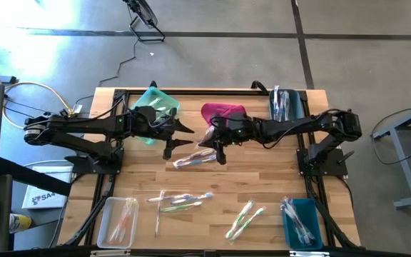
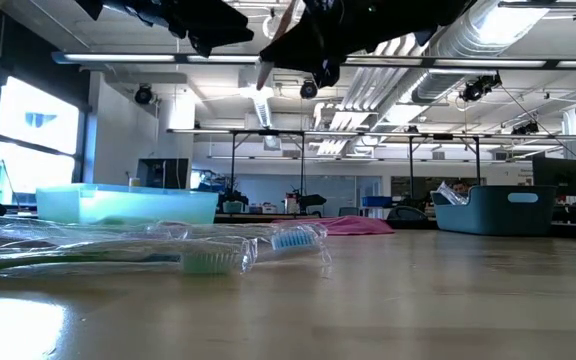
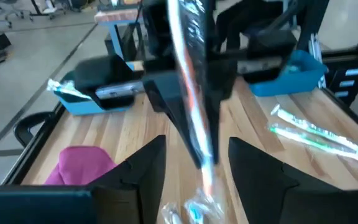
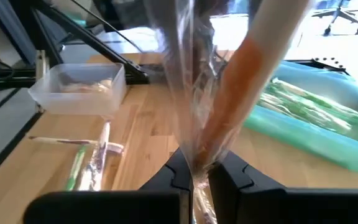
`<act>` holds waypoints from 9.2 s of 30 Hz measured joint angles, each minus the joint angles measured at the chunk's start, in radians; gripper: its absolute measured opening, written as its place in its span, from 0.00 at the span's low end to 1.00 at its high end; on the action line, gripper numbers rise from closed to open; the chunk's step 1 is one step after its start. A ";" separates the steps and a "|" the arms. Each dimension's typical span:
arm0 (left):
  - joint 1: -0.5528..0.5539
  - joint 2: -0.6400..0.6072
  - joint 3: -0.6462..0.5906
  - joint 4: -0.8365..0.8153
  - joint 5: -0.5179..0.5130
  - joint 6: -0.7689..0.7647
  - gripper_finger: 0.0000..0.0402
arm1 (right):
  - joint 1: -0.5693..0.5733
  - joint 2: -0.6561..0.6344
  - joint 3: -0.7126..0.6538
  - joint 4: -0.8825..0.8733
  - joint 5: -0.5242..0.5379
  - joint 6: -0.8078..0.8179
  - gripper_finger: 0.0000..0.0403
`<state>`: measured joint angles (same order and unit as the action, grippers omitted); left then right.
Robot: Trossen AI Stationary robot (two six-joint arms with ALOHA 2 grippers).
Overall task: Pick & Place Toothbrushes
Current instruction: Put the orange toothbrush to the transparent bin, then put the purple toothbrush to the dark blue bin bin
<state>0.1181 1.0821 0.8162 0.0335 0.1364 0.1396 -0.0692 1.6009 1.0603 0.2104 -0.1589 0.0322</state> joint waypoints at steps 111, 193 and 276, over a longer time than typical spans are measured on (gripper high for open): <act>0.000 0.004 0.214 -0.471 -0.036 -0.186 0.00 | 0.035 -0.164 0.003 -0.528 0.157 0.074 0.55; -1.485 0.279 0.056 -0.953 -0.630 -2.359 0.01 | 0.014 0.174 0.000 0.013 0.150 0.077 0.43; -0.874 0.067 0.056 -1.042 -1.113 -1.429 0.31 | -0.014 0.174 0.000 -0.034 0.053 -0.005 0.43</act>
<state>-0.7561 1.1492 0.8726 -1.0088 -0.9764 -1.2891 -0.0828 1.7748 1.0607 0.1761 -0.1055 0.0274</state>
